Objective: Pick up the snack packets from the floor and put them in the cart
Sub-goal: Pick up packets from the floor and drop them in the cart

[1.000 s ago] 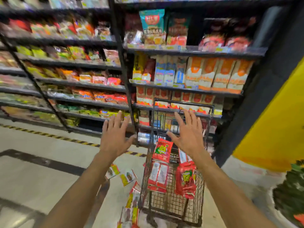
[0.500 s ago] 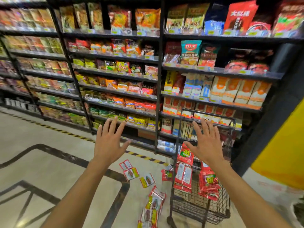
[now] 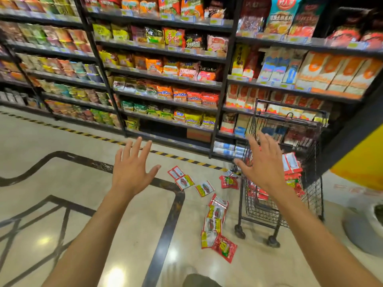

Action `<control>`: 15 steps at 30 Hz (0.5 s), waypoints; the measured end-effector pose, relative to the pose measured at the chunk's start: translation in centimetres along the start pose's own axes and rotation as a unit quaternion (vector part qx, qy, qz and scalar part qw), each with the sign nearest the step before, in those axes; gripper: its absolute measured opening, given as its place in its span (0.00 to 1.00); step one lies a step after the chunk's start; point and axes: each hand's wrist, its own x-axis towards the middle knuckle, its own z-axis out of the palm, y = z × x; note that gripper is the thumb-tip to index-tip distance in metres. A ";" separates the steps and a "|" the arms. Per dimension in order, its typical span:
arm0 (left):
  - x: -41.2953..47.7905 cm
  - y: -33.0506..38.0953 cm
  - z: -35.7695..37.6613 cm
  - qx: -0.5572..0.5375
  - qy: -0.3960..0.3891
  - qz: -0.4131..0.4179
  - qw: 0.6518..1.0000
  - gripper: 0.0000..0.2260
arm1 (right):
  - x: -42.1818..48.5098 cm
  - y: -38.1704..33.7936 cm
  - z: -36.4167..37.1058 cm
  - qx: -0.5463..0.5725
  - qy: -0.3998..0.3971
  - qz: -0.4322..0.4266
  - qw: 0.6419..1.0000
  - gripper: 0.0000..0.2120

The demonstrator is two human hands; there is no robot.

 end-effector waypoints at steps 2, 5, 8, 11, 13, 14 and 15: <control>1.3 -1.4 1.6 -0.006 -0.022 0.002 1.000 0.37 | 1.3 -2.6 1.8 0.011 -0.020 -0.005 1.000 0.40; 4.0 -3.6 4.6 -0.019 -0.044 0.020 0.999 0.37 | 3.9 -6.1 5.6 0.030 -0.047 -0.004 0.998 0.42; 8.0 -5.7 7.6 -0.022 -0.066 0.044 0.997 0.36 | 7.2 -8.9 10.3 0.034 -0.074 -0.003 0.997 0.42; 12.5 -7.3 10.5 -0.015 -0.102 0.063 0.993 0.37 | 10.7 -11.4 14.5 0.041 -0.118 0.011 0.992 0.42; 16.0 -8.1 12.0 -0.017 -0.107 0.083 0.991 0.37 | 13.3 -12.9 16.8 0.051 -0.140 0.020 0.989 0.43; 17.9 -8.4 12.7 -0.016 -0.107 0.091 0.990 0.37 | 14.6 -13.6 17.8 0.051 -0.151 0.021 0.987 0.43; 20.0 -8.7 13.3 -0.016 -0.111 0.097 0.989 0.37 | 16.1 -14.2 18.7 0.051 -0.161 0.024 0.985 0.42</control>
